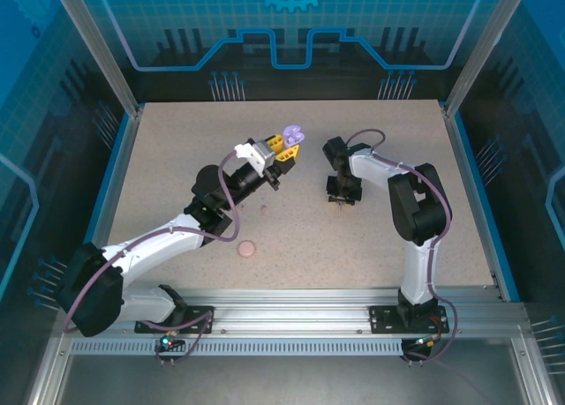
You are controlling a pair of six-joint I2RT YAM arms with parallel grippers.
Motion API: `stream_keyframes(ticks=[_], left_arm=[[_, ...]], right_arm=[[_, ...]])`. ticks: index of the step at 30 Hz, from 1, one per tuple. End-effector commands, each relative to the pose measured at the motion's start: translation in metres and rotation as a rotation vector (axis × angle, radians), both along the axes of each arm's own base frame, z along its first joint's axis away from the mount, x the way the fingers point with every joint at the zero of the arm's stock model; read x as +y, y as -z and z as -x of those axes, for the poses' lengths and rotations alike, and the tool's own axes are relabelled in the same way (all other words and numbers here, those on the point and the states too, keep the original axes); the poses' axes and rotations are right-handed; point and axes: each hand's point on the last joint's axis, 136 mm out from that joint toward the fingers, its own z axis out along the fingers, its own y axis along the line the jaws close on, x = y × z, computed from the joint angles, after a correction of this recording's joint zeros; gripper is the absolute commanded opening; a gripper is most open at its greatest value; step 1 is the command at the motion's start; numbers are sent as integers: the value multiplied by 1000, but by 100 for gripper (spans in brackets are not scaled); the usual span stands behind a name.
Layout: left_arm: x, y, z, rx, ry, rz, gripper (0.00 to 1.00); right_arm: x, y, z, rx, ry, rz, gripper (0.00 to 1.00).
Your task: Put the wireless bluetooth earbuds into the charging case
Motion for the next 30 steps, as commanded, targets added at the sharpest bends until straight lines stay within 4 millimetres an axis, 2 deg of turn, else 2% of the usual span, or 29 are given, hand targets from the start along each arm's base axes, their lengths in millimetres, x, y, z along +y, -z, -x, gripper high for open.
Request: stream_keyframes(ticks=[1, 5, 13, 24, 28, 30], left_arm=[[3, -12, 4, -39, -8, 27, 0], [2, -12, 4, -39, -4, 29, 0], [1, -14, 3, -31, 1, 35, 0], [2, -15, 3, -24, 0, 37, 0], [2, -17, 4, -26, -1, 39, 0], [2, -18, 4, -28, 0, 40, 0]], right_arm=[[-6, 6, 1, 18, -4, 26, 27], [-4, 1, 1, 7, -5, 10, 23], [0, -26, -3, -61, -15, -32, 20], [6, -51, -6, -157, -32, -97, 17], [9, -71, -9, -225, -31, -137, 17], [10, -89, -11, -275, -36, -155, 17]])
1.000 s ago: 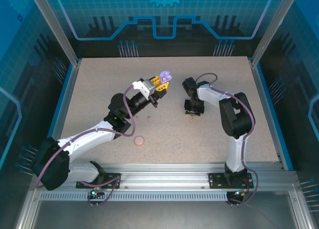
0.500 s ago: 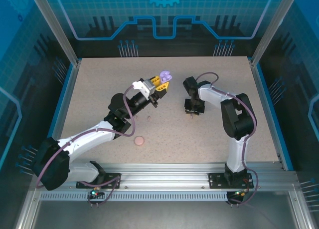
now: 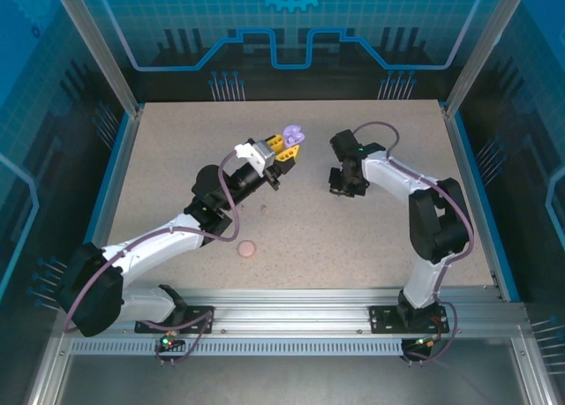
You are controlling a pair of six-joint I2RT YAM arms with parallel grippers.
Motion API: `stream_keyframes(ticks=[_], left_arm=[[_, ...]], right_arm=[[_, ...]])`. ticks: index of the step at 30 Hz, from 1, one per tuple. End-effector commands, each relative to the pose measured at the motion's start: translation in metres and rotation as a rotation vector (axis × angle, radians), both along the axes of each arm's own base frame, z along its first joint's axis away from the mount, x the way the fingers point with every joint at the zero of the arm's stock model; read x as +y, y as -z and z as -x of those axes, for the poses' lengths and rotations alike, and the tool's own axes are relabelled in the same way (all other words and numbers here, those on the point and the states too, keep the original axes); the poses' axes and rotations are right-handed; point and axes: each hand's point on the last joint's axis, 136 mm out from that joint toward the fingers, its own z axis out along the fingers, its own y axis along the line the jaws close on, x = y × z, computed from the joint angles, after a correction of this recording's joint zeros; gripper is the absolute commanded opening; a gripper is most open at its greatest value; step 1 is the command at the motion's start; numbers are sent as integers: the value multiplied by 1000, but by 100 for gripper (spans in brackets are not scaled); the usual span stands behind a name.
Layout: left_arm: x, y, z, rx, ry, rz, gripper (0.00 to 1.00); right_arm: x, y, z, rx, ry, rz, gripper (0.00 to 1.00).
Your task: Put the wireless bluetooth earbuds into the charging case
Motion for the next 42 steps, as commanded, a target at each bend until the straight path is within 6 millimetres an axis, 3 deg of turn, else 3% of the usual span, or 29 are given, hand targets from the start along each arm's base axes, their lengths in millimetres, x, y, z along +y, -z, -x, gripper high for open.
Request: stream_keyframes(ticks=[1, 11, 19, 27, 31, 35, 42], left_arm=[[2, -20, 4, -33, -1, 41, 0], [2, -26, 3, -44, -6, 32, 0], [-4, -16, -3, -13, 6, 27, 0], [-18, -18, -1, -25, 65, 6, 0], [-28, -23, 0, -45, 87, 1, 0], [-37, -31, -2, -67, 104, -1, 0], [-53, -45, -1, -94, 138, -2, 0]], right_arm=[[3, -38, -7, -114, -8, -59, 17], [-3, -159, -4, -441, -34, -156, 19], [-6, -260, 17, -698, -87, -255, 20], [1, -362, 40, -944, -164, -400, 22], [10, -395, 49, -1010, -197, -493, 22], [20, -416, 56, -1053, -239, -575, 23], [32, -419, 58, -1052, -276, -633, 23]])
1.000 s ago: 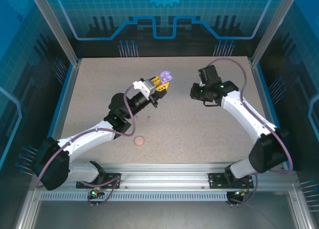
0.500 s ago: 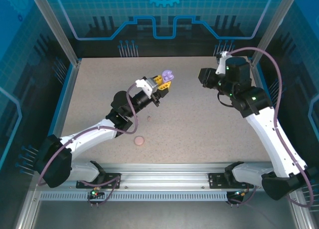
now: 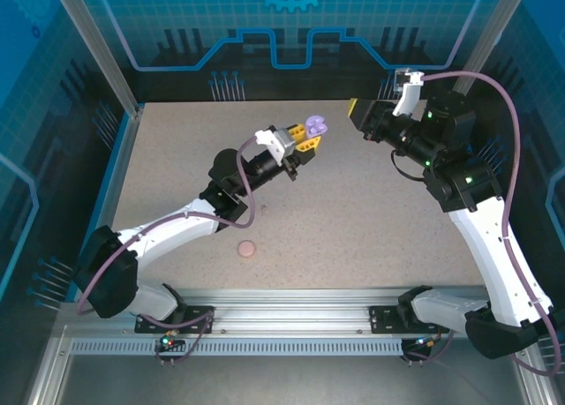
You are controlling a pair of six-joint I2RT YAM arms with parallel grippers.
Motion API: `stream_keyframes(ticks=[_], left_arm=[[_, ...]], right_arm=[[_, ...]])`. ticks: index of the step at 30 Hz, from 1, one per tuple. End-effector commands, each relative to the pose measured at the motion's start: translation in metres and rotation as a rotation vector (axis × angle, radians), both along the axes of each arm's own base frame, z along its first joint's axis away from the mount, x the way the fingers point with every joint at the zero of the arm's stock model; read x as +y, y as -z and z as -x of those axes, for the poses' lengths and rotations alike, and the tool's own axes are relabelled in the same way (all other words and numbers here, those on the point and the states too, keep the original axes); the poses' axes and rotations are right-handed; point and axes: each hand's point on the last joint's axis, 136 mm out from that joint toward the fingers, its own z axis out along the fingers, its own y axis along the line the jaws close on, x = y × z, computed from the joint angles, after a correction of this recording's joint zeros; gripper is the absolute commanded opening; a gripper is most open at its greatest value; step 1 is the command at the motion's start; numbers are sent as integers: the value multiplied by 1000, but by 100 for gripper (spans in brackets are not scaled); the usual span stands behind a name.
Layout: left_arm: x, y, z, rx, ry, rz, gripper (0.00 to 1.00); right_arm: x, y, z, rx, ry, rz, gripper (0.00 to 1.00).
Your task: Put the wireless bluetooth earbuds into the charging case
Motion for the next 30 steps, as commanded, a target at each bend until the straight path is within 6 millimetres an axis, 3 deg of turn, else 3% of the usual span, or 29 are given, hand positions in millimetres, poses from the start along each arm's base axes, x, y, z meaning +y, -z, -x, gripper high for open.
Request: stream_keyframes(ticks=[1, 19, 30], left_arm=[[-9, -19, 8, -58, 38, 7, 0], [-18, -16, 8, -53, 49, -7, 0], [-18, -14, 6, -53, 44, -10, 0]], right_arm=[[10, -17, 5, -51, -55, -39, 23], [36, 17, 2, 15, -113, 18, 22], [41, 37, 2, 63, -124, 36, 22]])
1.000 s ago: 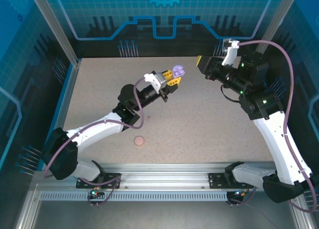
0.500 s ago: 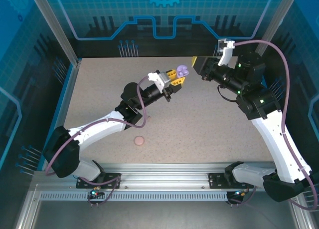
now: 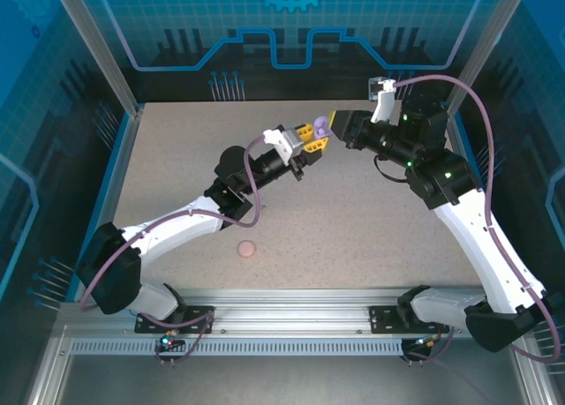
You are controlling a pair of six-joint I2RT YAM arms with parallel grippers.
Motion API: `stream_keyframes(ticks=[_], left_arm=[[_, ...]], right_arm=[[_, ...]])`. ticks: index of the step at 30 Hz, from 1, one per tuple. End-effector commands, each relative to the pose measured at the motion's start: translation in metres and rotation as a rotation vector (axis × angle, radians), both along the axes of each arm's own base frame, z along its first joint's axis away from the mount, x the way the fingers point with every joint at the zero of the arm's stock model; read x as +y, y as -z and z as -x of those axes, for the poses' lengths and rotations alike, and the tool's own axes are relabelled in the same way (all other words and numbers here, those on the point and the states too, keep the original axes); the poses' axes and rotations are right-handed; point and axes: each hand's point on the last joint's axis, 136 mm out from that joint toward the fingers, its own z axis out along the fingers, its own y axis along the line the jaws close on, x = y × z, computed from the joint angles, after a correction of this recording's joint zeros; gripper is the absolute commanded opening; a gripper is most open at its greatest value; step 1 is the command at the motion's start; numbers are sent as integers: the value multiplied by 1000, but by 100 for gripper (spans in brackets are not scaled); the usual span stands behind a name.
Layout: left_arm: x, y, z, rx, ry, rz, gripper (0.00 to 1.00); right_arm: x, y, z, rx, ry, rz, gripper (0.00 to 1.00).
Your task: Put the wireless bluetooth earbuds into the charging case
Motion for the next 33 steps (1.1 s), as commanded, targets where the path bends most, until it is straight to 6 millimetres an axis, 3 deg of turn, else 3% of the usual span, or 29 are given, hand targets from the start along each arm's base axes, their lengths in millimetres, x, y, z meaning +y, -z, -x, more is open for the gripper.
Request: stream_keyframes(ticks=[1, 21, 27, 30, 33], left_arm=[[-4, -14, 3, -45, 12, 15, 0], [-4, -14, 3, -43, 11, 19, 0], [-4, -15, 2, -44, 7, 22, 0], [-3, -14, 2, -40, 6, 22, 0], [-2, -14, 2, -38, 5, 24, 0]], right_arm=[[6, 3, 5, -3, -31, 5, 22], [1, 23, 9, 19, -5, 79, 20], [12, 30, 12, 23, -33, 137, 19], [14, 35, 12, 34, -29, 153, 23], [10, 33, 11, 35, -5, 158, 33]])
